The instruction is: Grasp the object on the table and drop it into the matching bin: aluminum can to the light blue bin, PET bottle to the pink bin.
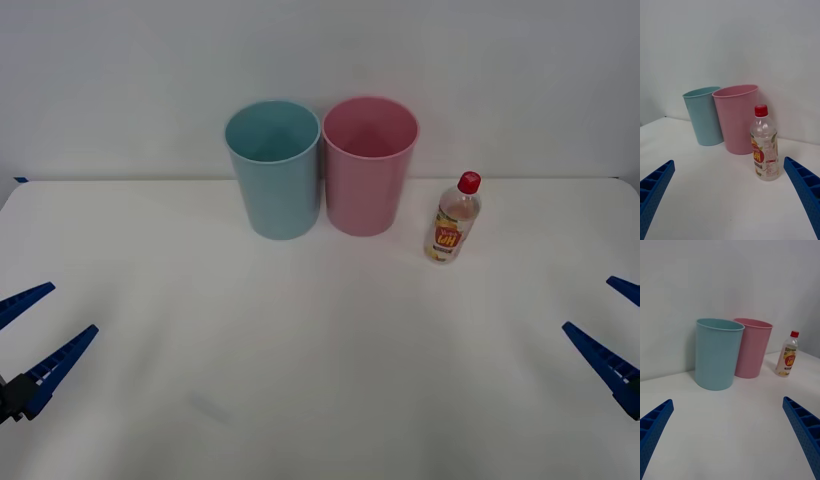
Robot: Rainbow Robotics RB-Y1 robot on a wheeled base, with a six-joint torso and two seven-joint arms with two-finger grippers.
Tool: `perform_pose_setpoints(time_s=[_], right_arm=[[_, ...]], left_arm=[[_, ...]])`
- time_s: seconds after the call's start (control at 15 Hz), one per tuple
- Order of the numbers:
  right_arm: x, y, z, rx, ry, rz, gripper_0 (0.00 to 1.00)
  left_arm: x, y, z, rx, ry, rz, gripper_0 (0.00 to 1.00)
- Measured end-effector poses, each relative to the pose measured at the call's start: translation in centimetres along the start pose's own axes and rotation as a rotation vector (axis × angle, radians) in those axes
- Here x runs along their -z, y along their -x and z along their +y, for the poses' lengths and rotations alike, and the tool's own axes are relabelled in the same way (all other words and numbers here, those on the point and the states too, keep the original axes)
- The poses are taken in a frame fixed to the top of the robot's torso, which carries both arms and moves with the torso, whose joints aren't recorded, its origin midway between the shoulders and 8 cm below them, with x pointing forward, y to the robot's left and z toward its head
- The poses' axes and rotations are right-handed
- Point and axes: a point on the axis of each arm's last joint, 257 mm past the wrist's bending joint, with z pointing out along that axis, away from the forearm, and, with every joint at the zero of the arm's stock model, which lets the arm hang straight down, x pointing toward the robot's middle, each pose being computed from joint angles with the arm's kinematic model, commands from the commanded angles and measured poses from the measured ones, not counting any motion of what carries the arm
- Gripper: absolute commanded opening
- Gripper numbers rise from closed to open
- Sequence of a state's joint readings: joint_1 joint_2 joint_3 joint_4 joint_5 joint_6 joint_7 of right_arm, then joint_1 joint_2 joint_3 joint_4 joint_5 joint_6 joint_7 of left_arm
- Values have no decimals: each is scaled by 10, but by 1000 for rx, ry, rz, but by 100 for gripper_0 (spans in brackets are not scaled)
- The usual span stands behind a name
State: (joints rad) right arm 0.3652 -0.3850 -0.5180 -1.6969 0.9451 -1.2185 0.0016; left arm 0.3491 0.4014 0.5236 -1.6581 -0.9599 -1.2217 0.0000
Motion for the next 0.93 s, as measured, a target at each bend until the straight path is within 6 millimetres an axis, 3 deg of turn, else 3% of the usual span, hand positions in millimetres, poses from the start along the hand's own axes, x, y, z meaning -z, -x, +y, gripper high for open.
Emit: perform_pose_setpoints(time_s=[0.93], right_arm=[[-40, -39, -18, 105, -135, 49, 100]], left_arm=[[0, 0, 0, 0, 0, 0, 100]])
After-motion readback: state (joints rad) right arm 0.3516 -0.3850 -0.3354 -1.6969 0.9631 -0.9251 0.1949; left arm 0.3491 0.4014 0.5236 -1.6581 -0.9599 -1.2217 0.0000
